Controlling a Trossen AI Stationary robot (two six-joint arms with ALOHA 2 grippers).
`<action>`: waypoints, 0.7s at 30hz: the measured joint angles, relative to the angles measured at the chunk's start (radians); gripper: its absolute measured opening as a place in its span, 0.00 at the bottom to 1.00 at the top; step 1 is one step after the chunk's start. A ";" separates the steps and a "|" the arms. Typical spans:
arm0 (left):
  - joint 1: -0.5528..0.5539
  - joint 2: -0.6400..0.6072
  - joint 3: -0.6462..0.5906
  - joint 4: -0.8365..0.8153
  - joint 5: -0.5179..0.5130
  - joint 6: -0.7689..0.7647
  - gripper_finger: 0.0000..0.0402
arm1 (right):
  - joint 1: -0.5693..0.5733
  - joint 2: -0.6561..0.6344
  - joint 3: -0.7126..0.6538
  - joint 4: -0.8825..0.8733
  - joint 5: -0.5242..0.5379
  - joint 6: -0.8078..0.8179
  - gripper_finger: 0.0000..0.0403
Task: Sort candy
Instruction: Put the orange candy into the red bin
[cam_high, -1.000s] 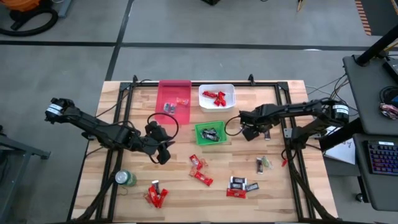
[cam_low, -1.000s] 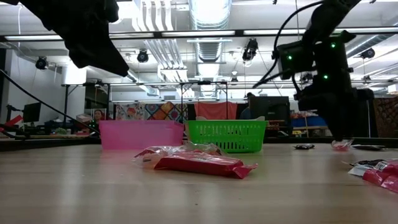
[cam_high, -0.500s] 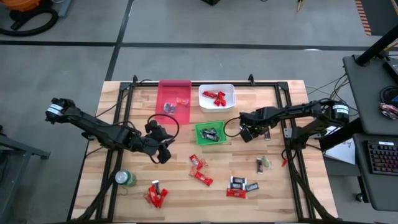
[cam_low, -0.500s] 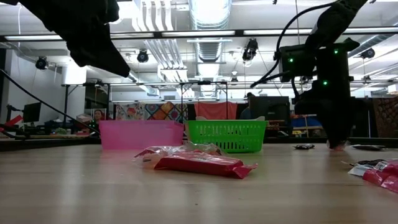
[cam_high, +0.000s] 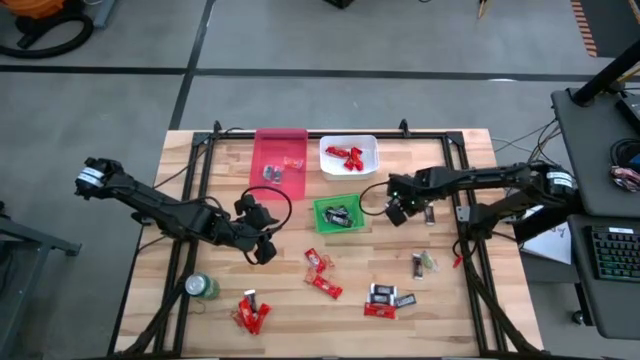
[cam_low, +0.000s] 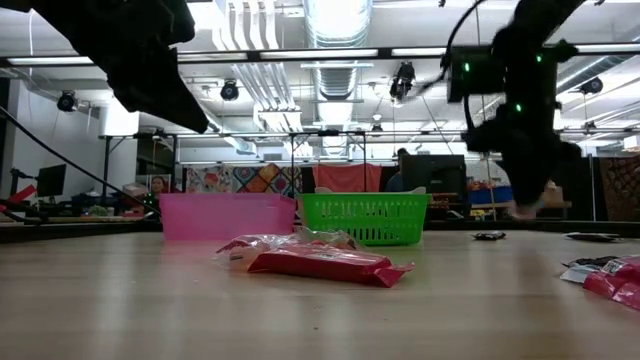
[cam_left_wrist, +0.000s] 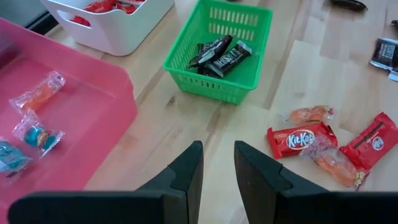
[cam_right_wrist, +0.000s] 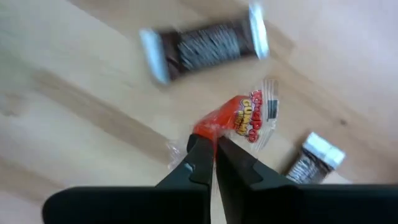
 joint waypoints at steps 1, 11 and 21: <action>0.000 -0.001 0.000 -0.001 0.000 0.000 0.19 | 0.000 -0.017 0.015 0.004 0.000 -0.010 0.02; 0.001 -0.005 0.000 -0.003 -0.005 0.040 0.19 | 0.033 -0.065 0.082 0.554 -0.011 -0.257 0.02; -0.002 -0.012 0.170 -0.241 0.032 0.033 0.19 | 0.032 0.265 0.128 1.403 -0.031 -0.539 0.02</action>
